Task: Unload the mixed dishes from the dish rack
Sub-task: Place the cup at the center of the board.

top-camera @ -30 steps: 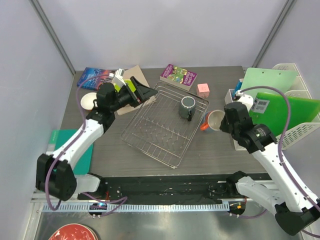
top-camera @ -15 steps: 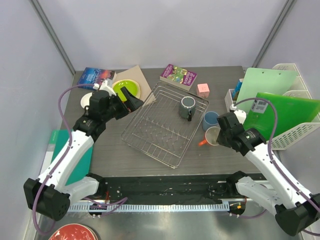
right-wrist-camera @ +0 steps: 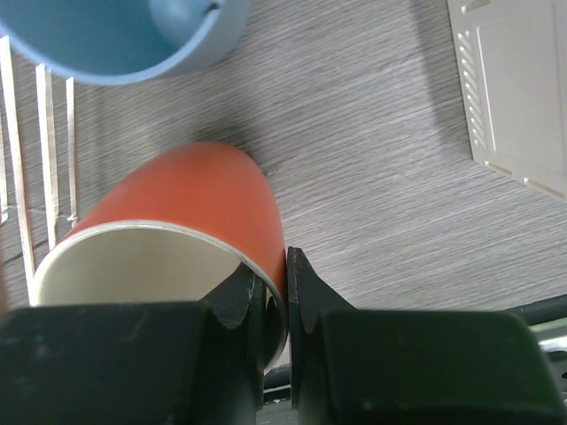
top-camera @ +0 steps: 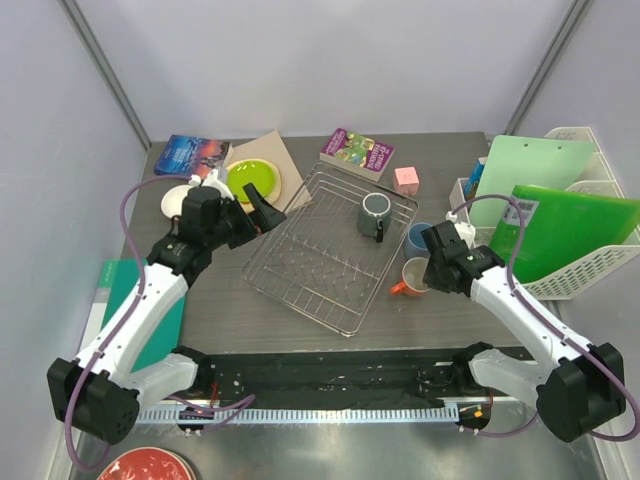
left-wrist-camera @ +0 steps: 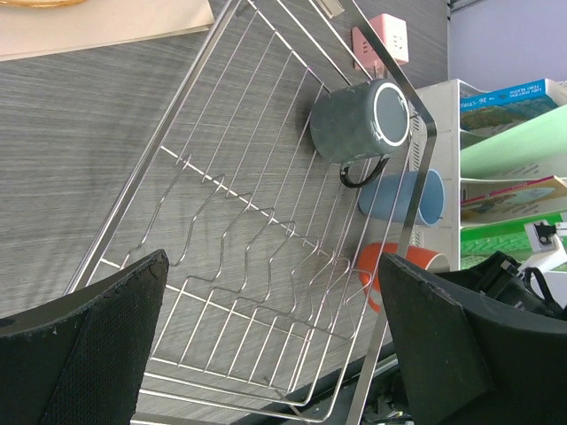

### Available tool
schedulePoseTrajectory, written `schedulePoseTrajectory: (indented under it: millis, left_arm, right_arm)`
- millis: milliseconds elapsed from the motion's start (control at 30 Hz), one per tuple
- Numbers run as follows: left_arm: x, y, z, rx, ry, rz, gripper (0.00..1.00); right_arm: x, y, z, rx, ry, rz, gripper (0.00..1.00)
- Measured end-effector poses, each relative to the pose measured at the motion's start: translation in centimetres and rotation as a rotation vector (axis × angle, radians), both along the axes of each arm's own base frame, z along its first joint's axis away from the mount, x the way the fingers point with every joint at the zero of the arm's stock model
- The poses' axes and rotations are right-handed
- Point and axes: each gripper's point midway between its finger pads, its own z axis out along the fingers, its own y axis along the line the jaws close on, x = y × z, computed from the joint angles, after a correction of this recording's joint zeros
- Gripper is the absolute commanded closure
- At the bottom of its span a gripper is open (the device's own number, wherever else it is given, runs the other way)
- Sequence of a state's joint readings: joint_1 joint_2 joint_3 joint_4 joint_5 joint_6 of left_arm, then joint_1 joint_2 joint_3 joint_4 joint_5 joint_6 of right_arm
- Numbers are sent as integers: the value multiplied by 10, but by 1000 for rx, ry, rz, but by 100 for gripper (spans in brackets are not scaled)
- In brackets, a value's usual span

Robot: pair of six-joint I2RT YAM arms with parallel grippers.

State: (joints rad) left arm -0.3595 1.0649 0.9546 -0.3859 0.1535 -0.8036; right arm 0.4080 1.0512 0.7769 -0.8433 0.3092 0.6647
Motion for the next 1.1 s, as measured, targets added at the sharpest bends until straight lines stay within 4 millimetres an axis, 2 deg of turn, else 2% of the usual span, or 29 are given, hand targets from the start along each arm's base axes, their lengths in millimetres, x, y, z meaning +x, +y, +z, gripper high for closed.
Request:
schedulePoseTrajectory:
  millis: [133,233,267,367,467,633,733,767,900,1067,1100]
  left_arm:
    - [0,0,-1,1,3,-1,0]
    - [-1,0,-2,2,5,-1,0]
    - [-1,0,-3,3,7,-1,0]
    - [-1,0,-6,6,15,0,0]
    - [-2,0,-10,12,29,-1,0]
    - [-2,1,-16,20,49,-1,0]
    - [-3,2,-17,26,54,1,0]
    - [-3,3,-18,29,59,4,0]
    - [-3,4,-24,42,78,9,0]
    - [2,-6,-34,77,102,-7,0]
    - [2,-10,-34,106,96,-17,0]
  right_arm:
    - [1,-4,-11,-4,33,-9,99]
    - [2,-2,-15,7,49,-3,86]
    - [2,0,-16,12,50,2,74]
    - [4,3,-16,27,48,14,59]
    - [10,8,-13,50,26,26,51]
    - [10,10,-7,70,2,31,44]
    - [9,11,7,81,-19,34,41]
    - [10,11,14,87,-32,34,40]
    - [16,18,72,148,-138,53,38]
    - [29,33,198,290,-446,118,37]
    - [28,33,215,307,-500,129,37]
